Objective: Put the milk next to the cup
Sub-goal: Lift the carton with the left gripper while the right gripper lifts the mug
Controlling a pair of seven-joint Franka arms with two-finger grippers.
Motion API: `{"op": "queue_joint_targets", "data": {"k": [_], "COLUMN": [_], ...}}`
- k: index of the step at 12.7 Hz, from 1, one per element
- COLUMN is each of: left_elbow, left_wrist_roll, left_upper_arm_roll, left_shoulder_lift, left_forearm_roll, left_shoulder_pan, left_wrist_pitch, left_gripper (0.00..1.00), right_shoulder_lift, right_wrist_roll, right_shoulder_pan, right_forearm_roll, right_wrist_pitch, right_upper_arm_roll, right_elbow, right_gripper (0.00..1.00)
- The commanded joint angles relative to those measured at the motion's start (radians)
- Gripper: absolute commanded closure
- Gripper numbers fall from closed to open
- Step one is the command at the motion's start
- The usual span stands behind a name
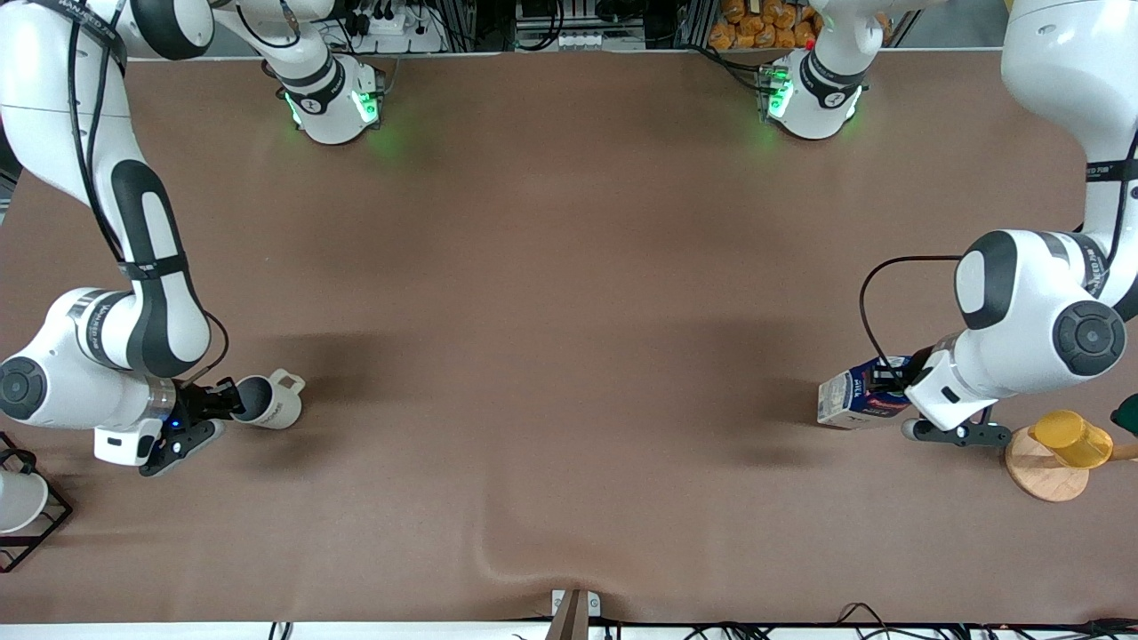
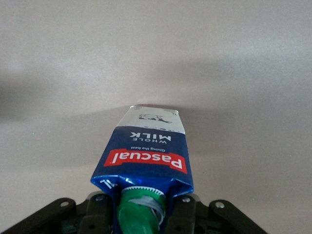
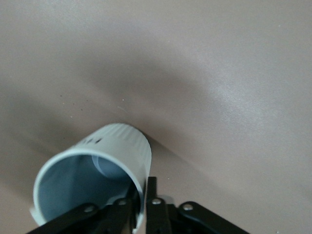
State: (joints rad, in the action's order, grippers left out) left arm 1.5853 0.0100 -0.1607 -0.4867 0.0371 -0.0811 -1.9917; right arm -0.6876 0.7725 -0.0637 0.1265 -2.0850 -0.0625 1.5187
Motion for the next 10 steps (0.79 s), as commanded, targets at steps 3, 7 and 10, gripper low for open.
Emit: {"op": "queue_joint_targets", "data": {"k": [3, 7, 10], "left_elbow": [0.004, 0.002, 0.002], "left_wrist_roll": [0.019, 0.059, 0.065], "left_upper_arm_roll": [-0.002, -0.013, -0.014], "left_shoulder_lift": [0.088, 0.108, 0.134], "left_forearm_roll": [0.006, 0.006, 0.003], "left_shoulder_pan": [-0.002, -0.002, 0.000], "left_wrist_pitch": [0.115, 0.146, 0.180], "left_gripper": [0.60, 0.60, 0.60], "right_shoulder_lift": [0.020, 0.037, 0.062], "right_wrist_roll": [0.017, 0.082, 0.091], "right_shoulder_pan": [0.008, 0.030, 0.067], "right_forearm_roll": [0.013, -0.007, -0.109], "right_wrist_pitch": [0.005, 0.005, 0.006], "right_upper_arm_roll": [0.003, 0.001, 0.001], "right_elbow": [0.006, -0.060, -0.078], "right_gripper": [1.00, 1.00, 1.00]}}
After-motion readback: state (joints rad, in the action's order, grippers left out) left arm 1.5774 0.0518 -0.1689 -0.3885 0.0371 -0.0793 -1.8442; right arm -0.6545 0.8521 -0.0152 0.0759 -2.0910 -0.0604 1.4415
